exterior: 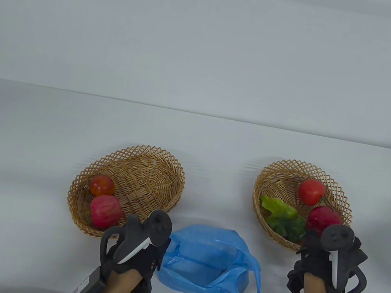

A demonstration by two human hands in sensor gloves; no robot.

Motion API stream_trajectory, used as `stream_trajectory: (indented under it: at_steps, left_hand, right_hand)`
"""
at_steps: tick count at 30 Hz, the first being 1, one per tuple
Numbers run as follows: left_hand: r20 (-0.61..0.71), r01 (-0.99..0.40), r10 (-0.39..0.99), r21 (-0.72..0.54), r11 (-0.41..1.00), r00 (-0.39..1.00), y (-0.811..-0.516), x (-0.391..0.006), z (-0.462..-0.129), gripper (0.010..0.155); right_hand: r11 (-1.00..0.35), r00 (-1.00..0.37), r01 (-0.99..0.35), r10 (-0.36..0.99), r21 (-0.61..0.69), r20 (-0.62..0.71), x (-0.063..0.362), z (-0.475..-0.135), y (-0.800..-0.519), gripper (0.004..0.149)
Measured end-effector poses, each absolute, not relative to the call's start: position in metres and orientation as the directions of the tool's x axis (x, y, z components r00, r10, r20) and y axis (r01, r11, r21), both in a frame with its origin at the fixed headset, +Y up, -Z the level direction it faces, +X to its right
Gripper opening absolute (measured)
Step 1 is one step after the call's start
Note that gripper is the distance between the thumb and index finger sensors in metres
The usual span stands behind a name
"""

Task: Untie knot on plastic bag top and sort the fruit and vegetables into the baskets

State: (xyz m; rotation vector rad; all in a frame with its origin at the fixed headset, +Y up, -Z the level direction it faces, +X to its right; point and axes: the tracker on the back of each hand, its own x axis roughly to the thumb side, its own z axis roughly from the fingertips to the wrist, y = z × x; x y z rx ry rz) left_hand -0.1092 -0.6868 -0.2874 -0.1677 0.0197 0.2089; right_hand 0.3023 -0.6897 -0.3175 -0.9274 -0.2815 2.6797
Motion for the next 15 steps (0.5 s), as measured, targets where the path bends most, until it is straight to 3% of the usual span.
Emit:
stream_trajectory:
  at_steps: [2, 5, 7, 10, 15]
  left_hand:
    - [-0.038, -0.209, 0.205, -0.162, 0.964, 0.978, -0.687, -0.109, -0.287, 0.043]
    - [-0.04, -0.22, 0.216, -0.146, 0.965, 0.976, -0.684, -0.11, -0.287, 0.043]
    - [-0.04, -0.226, 0.223, -0.138, 0.964, 0.974, -0.683, -0.11, -0.286, 0.043]
    - [-0.041, -0.237, 0.234, -0.129, 0.963, 0.971, -0.681, -0.111, -0.285, 0.043]
    - [-0.042, -0.243, 0.24, -0.117, 0.963, 0.97, -0.68, -0.112, -0.285, 0.043]
  right_hand:
    - [-0.912, -0.834, -0.21, 0.355, -0.351, -0.423, 0.286, -0.315, -0.672, 0.08]
    - [-0.909, -0.893, -0.289, 0.369, -0.3, -0.258, 0.258, -0.307, -0.657, 0.074]
    - [-0.933, -0.925, -0.313, 0.343, -0.179, -0.166, 0.237, -0.303, -0.655, 0.084]
    - [-0.963, -0.979, -0.201, 0.192, 0.181, -0.069, 0.198, -0.297, -0.668, 0.103]
    - [-0.955, -0.999, -0.034, 0.035, 0.294, 0.001, 0.162, -0.294, -0.689, 0.106]
